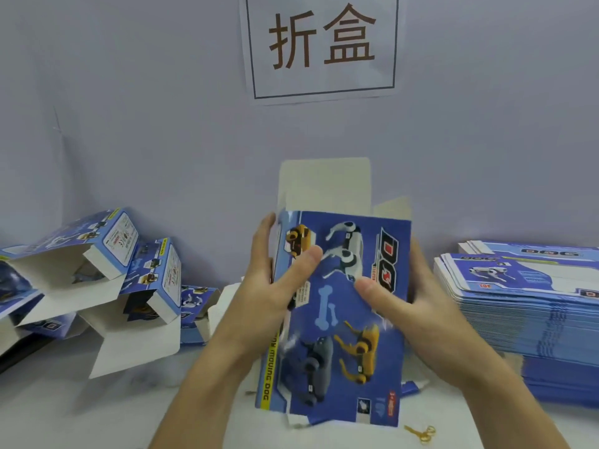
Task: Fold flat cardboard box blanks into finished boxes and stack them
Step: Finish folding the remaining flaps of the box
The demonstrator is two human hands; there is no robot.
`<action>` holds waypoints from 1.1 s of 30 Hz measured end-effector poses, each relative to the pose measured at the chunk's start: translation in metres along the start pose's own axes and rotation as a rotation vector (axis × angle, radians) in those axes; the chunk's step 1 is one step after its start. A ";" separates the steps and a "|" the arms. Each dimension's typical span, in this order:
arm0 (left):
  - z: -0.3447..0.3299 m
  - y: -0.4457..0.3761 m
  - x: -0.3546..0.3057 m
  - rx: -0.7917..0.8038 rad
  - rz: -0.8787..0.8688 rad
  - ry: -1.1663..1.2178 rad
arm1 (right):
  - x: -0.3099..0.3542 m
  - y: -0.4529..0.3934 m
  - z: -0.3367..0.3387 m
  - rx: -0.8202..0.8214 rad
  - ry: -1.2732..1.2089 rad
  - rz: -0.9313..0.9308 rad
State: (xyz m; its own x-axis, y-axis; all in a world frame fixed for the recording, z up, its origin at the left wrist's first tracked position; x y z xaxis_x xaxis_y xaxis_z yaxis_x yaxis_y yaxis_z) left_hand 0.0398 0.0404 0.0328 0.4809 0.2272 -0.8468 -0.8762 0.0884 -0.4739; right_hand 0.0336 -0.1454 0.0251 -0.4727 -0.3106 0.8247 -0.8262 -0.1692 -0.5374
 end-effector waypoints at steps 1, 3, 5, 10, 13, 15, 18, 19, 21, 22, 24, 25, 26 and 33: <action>-0.003 0.000 0.002 0.011 -0.027 0.035 | -0.003 0.000 -0.002 0.017 0.018 -0.018; -0.008 0.001 0.003 0.010 -0.093 0.073 | -0.008 0.000 -0.002 0.015 0.020 -0.052; -0.014 0.003 0.004 -0.010 -0.132 0.084 | -0.010 -0.002 0.000 -0.001 -0.030 -0.058; -0.022 0.003 0.004 -0.026 -0.144 0.129 | -0.010 -0.004 0.004 -0.058 -0.050 0.039; -0.011 0.003 0.001 -0.067 -0.181 0.021 | -0.007 -0.003 -0.005 -0.039 -0.050 0.097; -0.008 0.002 -0.001 -0.070 -0.190 -0.024 | -0.009 -0.003 -0.011 -0.017 -0.058 0.107; -0.011 0.003 0.001 -0.122 -0.144 -0.011 | -0.012 -0.002 -0.015 0.000 -0.075 0.089; -0.012 0.004 0.002 -0.154 -0.135 0.022 | -0.012 0.000 -0.016 0.009 -0.078 0.070; -0.012 0.006 0.002 -0.228 -0.106 0.108 | -0.009 -0.006 -0.017 0.023 -0.066 0.038; -0.012 0.007 0.002 -0.262 -0.081 0.150 | -0.005 -0.008 -0.017 0.018 -0.037 0.034; -0.011 0.008 0.007 -0.312 -0.009 0.174 | 0.003 -0.011 -0.019 0.001 0.056 0.041; -0.010 0.008 0.009 -0.331 0.019 0.177 | 0.003 -0.012 -0.021 -0.010 0.068 0.023; -0.009 0.008 0.010 -0.335 0.033 0.183 | 0.003 -0.011 -0.021 -0.036 0.069 0.017; -0.014 0.005 0.007 -0.235 -0.048 0.276 | -0.006 -0.003 -0.008 -0.264 -0.001 -0.016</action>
State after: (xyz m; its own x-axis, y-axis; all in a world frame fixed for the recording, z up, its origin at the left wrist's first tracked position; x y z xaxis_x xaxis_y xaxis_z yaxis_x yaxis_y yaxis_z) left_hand 0.0389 0.0294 0.0210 0.5404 -0.0447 -0.8402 -0.8362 -0.1396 -0.5304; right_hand 0.0365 -0.1356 0.0232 -0.4584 -0.3111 0.8325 -0.8852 0.0756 -0.4591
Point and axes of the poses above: each hand's wrist, its own y-axis away from the middle knuckle, its own z-axis out of the back of the hand, x = y × z, the point moved 6 cm from there along -y, towards the middle knuckle, and after that the axes turned 13 degrees about -y, right-handed, at the moved point
